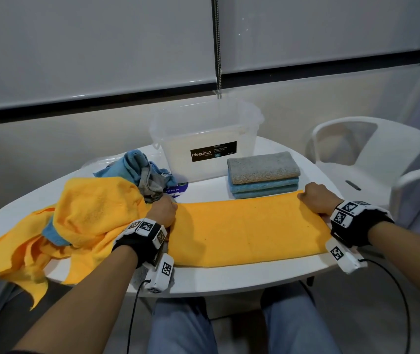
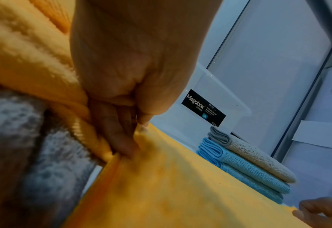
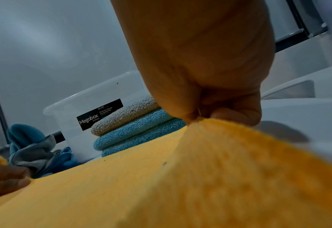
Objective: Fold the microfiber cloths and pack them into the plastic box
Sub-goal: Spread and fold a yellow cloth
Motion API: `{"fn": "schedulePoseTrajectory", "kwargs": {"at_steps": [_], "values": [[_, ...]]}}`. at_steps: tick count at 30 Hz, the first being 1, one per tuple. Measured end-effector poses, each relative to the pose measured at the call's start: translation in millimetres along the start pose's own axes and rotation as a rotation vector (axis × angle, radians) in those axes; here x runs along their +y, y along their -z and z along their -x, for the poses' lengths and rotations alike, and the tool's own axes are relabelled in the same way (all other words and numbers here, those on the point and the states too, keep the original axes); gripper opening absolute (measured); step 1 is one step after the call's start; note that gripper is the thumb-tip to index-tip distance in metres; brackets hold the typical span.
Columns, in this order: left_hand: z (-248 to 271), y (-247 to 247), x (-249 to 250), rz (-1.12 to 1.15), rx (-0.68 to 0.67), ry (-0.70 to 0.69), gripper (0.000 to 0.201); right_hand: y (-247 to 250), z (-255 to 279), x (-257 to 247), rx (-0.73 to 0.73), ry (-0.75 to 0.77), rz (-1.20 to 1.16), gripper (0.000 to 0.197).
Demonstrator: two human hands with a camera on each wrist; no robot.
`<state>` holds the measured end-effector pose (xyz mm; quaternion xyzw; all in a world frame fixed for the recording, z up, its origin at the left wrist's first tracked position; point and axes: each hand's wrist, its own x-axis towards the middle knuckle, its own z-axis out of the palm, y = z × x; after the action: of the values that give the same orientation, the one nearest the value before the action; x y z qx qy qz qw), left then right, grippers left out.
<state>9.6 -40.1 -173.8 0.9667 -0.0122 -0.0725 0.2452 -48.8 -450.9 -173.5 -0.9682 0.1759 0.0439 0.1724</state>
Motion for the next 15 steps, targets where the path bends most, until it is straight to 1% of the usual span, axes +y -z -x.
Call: {"fn": "schedulePoseTrajectory", "kwargs": {"at_steps": [5, 8, 10, 13, 15], "values": [[0.0, -4.7, 3.0, -0.063, 0.018, 0.01, 0.028, -4.9, -2.3, 1.6, 0.014, -0.022, 0.02, 0.025], [0.7, -5.8, 4.6, -0.1, 0.019, 0.028, 0.03, -5.4, -1.7, 3.2, 0.016, -0.043, 0.039, 0.031], [0.6, -5.2, 6.2, -0.125, 0.021, 0.037, 0.033, -3.9, -0.5, 5.0, 0.02, -0.054, 0.028, 0.032], [5.2, -2.7, 13.4, -0.225, 0.034, 0.041, 0.033, -1.0, -0.3, 7.1, 0.052, -0.059, -0.086, 0.039], [11.7, 0.7, 21.3, -0.361, 0.111, 0.014, 0.031, -0.6, 2.2, 7.3, 0.039, -0.033, -0.214, 0.044]]}}
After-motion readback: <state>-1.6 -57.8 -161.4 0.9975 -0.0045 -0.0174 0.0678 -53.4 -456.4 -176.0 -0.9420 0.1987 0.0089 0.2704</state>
